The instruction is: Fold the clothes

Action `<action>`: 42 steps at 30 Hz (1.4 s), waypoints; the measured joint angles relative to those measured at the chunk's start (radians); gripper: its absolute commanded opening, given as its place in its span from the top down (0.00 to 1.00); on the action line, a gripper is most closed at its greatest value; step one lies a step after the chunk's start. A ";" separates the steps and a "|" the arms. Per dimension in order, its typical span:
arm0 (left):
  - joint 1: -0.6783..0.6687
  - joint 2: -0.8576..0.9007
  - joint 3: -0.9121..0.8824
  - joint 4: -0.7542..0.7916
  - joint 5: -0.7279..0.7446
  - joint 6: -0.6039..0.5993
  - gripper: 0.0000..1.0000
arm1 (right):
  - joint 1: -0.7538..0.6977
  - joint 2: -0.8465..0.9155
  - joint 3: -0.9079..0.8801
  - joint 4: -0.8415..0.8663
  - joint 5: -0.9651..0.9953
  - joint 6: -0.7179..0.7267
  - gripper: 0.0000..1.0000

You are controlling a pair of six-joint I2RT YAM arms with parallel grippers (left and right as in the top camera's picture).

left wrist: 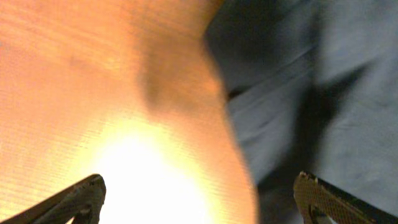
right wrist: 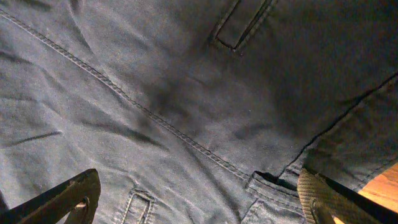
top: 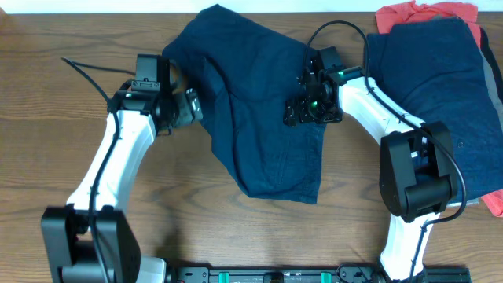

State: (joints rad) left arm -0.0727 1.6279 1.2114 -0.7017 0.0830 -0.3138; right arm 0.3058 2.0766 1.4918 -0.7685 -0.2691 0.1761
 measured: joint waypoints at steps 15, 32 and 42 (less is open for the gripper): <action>0.005 0.097 -0.180 0.230 0.142 0.023 0.02 | 0.000 0.000 0.000 0.004 0.000 0.000 0.01; -0.191 0.097 -0.195 0.550 0.357 -0.008 0.02 | 0.000 0.000 0.000 0.010 0.000 0.000 0.01; -0.130 0.093 -0.195 0.542 0.284 -0.013 0.02 | 0.000 0.000 0.000 0.003 0.000 0.000 0.01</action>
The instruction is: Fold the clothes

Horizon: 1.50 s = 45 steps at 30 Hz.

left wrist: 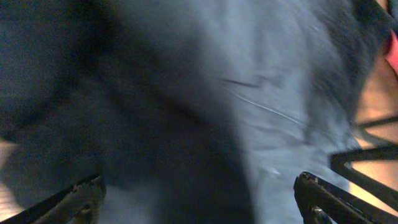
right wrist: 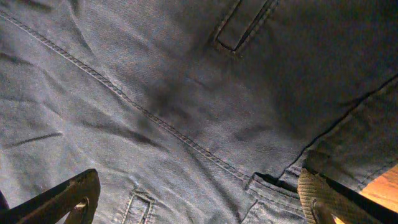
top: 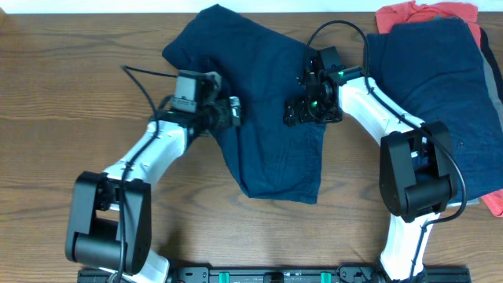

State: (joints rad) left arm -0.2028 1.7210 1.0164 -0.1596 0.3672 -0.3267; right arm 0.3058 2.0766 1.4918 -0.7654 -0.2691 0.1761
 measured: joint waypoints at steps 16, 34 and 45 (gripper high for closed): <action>0.140 0.049 0.000 -0.060 -0.033 0.043 0.02 | 0.000 0.000 0.000 0.000 0.000 0.000 0.01; 0.135 0.122 0.001 -0.002 0.011 0.015 0.79 | 0.000 0.000 0.000 0.005 0.000 0.000 0.01; 0.190 0.089 0.001 -0.050 0.008 0.013 0.94 | 0.000 0.000 0.000 0.005 0.000 0.000 0.01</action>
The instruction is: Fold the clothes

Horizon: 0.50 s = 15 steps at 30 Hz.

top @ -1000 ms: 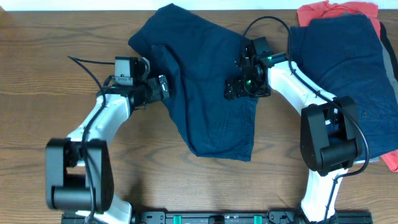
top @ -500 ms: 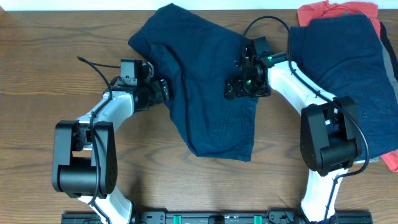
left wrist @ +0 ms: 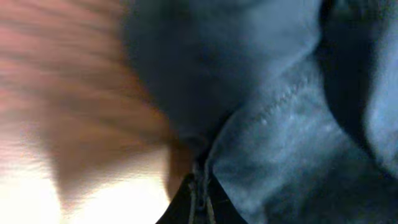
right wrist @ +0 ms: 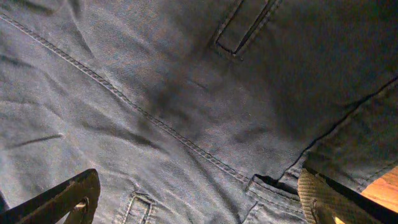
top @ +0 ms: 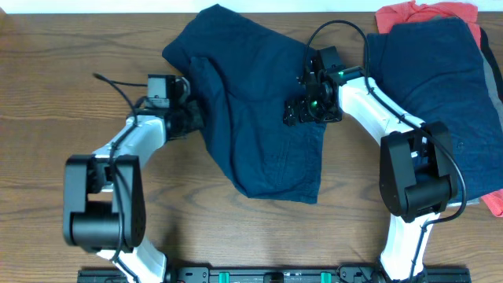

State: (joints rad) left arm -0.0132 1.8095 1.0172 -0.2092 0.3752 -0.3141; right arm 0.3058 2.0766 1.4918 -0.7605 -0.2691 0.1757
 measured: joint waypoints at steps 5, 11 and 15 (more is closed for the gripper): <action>0.115 -0.140 0.000 -0.195 -0.060 0.015 0.94 | 0.000 0.000 0.000 0.000 0.000 0.000 0.01; 0.257 -0.288 0.002 -0.444 -0.199 0.031 0.94 | 0.000 0.000 0.000 0.006 0.000 0.000 0.01; 0.325 -0.310 0.002 -0.566 -0.244 0.034 0.94 | 0.000 0.000 0.000 0.006 0.000 0.000 0.01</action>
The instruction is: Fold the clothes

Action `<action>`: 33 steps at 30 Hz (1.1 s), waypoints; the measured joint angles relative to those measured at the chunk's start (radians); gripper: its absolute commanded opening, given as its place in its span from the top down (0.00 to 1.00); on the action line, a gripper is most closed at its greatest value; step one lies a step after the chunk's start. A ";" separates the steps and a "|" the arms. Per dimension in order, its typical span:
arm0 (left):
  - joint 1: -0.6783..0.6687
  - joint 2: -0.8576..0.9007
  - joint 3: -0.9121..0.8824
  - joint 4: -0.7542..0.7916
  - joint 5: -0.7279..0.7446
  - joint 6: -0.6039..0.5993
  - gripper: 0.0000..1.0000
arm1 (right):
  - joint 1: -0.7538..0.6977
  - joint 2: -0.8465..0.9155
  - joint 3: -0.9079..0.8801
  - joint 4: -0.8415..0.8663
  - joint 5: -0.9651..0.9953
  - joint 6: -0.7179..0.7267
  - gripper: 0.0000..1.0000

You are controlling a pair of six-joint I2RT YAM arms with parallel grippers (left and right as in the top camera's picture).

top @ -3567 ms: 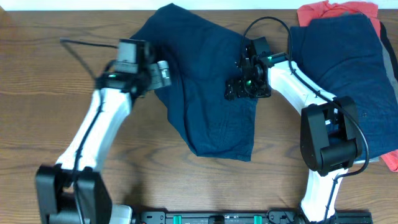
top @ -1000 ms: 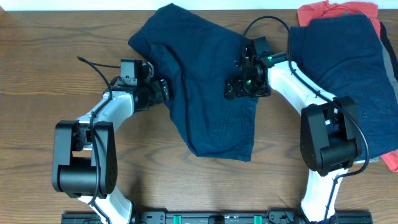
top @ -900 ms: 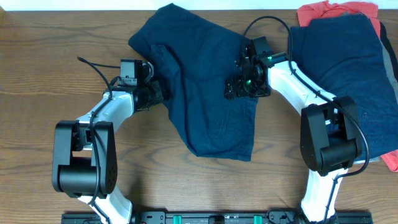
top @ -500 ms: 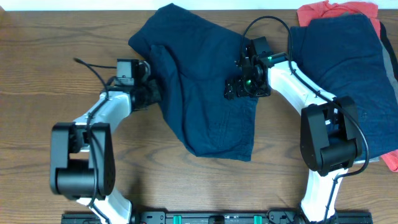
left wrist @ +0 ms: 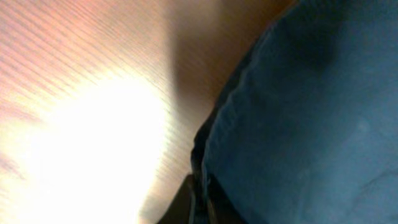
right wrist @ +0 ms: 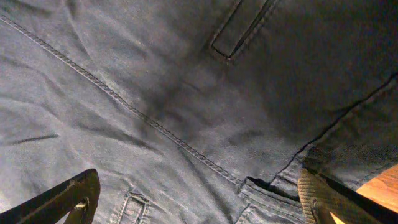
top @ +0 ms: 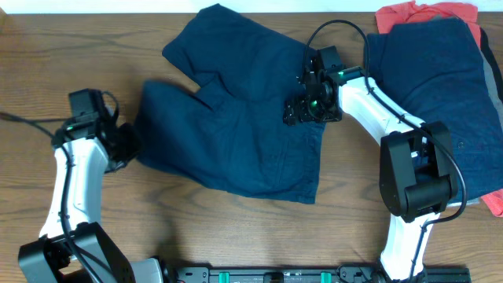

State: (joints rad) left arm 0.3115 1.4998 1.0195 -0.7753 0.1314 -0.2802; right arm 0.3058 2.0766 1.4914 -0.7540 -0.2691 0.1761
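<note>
Dark blue shorts (top: pixel 251 134) lie spread on the wooden table (top: pixel 78 47), one leg drawn out to the left. My left gripper (top: pixel 128 145) is at that leg's left edge, shut on the hem. In the left wrist view the gripper (left wrist: pixel 199 205) pinches the hem of the shorts (left wrist: pixel 298 112) between closed jaws. My right gripper (top: pixel 308 108) rests open on the waistband area at the right side of the shorts. The right wrist view shows the gripper (right wrist: pixel 199 202) over a seam and belt loops, its fingers (right wrist: pixel 71 196) wide apart.
A stack of folded clothes (top: pixel 432 71), dark blue on top of coral red, sits at the right end of the table. The right arm's cable (top: pixel 338 27) loops over the far edge. Bare wood surrounds the shorts in front and to the left.
My left gripper, shut on the leg's hem, has moved from the middle-left of the shorts out to the left. The leg that lay folded over is now spread flat. The right gripper stays put.
At first my left gripper was open at the left edge of the bunched shorts. Then it was open over the fabric further right. Then it was shut on the hem of the folded-over leg, and now that leg lies stretched leftward. The right gripper stayed open on the waistband throughout.
</note>
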 measured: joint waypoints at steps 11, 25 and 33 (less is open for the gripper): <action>0.013 0.001 0.000 -0.169 -0.084 0.017 0.17 | 0.000 0.000 0.000 -0.036 0.000 0.004 0.01; 0.035 -0.063 0.005 -0.146 -0.105 0.027 0.02 | 0.029 -0.049 -0.011 -0.156 0.058 0.064 0.01; 0.035 -0.216 0.024 -0.100 -0.109 0.027 0.02 | 0.134 -0.049 -0.074 -0.067 0.124 0.126 0.01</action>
State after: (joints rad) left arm 0.3462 1.2835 1.0439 -0.8757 0.0223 -0.2535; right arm 0.4400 2.0274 1.4178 -0.8211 -0.1448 0.3019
